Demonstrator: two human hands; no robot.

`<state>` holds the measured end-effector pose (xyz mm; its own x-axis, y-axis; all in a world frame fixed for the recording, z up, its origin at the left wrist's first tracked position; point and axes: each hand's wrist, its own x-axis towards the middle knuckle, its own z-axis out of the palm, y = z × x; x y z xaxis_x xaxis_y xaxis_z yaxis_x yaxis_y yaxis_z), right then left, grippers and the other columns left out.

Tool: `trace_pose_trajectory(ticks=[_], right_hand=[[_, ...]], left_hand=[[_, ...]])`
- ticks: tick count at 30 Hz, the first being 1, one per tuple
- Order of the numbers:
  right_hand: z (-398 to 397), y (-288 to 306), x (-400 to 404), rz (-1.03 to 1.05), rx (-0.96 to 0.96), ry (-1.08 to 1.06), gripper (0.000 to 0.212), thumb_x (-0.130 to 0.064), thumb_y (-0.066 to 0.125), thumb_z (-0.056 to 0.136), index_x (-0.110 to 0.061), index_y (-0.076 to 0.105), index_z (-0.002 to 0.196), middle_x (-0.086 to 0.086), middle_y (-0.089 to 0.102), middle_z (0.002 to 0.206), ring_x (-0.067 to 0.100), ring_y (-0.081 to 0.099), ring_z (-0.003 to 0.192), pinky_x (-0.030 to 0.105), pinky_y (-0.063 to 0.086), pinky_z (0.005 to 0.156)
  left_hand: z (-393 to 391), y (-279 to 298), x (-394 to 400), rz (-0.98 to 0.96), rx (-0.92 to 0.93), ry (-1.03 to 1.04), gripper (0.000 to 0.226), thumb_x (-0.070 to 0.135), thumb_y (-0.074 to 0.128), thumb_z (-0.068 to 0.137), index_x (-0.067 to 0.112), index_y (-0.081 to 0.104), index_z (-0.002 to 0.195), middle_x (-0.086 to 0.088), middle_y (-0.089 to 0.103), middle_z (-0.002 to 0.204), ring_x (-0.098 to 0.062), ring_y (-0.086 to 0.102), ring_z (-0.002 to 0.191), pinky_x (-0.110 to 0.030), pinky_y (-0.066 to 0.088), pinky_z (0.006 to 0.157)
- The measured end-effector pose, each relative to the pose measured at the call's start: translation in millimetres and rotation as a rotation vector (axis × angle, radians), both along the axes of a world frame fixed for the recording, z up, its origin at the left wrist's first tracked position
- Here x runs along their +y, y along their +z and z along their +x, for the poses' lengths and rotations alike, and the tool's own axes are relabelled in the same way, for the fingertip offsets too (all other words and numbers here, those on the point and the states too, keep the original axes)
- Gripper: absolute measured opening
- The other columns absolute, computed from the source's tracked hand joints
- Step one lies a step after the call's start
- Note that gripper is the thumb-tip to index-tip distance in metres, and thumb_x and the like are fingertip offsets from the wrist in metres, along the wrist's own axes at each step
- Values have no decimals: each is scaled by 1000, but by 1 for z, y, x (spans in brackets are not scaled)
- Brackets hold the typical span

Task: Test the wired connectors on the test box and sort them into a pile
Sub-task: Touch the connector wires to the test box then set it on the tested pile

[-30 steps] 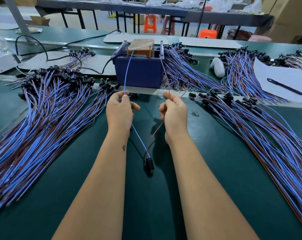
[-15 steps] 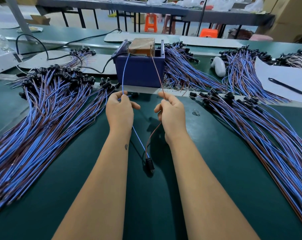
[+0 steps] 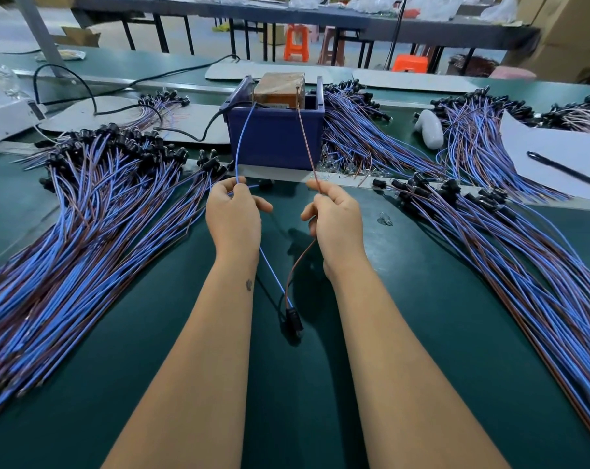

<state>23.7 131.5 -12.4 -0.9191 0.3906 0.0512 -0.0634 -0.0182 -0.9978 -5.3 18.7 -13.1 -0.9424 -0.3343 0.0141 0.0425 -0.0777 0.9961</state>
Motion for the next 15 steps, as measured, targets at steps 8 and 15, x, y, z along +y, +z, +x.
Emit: trace_pose_trajectory(ticks=[8,15], right_hand=[[2,2,-1,16,-11,15,35,-4,39,97,-17,64,118,-3,54,58,8,47,68,34,39,80],[3,2,-2,19,-10,14,36,-3,39,95,-18,64,116,-4,54,57,8,47,68,35,38,80]], left_hand=[[2,1,0,28,5,10,20,14,38,96,20,55,105,2,64,52,-12,33,43,-21,29,41],[3,2,1,39,9,9,20,13,37,96,18,54,104,1,64,51,-11,32,42,-22,29,40]])
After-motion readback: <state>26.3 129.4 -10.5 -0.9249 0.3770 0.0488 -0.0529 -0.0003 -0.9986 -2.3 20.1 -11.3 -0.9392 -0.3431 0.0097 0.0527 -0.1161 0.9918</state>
